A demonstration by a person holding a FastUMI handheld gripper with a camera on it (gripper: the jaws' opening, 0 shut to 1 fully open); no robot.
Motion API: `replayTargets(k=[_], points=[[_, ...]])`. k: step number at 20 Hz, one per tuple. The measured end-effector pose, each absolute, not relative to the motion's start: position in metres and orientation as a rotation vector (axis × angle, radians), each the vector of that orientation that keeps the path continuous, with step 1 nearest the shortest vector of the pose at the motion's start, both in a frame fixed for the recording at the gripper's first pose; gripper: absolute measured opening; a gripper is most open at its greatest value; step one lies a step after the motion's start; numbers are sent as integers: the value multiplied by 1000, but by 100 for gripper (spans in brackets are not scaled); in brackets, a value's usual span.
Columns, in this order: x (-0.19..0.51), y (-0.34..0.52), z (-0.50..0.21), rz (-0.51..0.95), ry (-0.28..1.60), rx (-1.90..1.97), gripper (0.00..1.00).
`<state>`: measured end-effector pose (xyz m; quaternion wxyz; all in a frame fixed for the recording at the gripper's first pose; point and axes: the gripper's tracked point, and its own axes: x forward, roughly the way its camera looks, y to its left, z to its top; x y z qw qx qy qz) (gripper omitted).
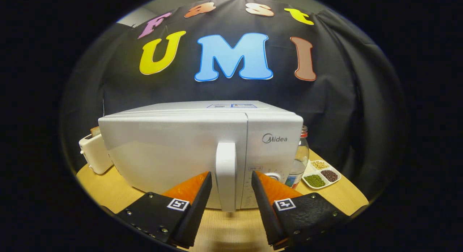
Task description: Open the microwave, put the food inside, and close the microwave door.
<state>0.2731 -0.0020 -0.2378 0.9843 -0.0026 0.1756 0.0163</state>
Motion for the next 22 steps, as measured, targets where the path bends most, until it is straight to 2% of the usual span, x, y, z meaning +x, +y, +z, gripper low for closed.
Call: replayTargets(k=[1,2,3,4,5,7,8,9,10,11,12,17,22], points=[[273,-2,-236,31,355,-12,66],[273,-1,-237,37,355,-4,52],[272,3,-236,54,355,11,48],[274,4,-238,44,357,6,36],[273,4,-236,38,355,-6,30],[273,5,-236,36,363,0,28],[274,5,-239,41,366,-4,22],[272,5,-238,48,371,-20,22],[272,5,-237,57,377,-41,14],[271,6,-237,61,378,-37,14],[271,5,-237,68,380,-37,8],[266,6,-236,68,395,-34,8],[214,18,-233,97,366,-91,8]])
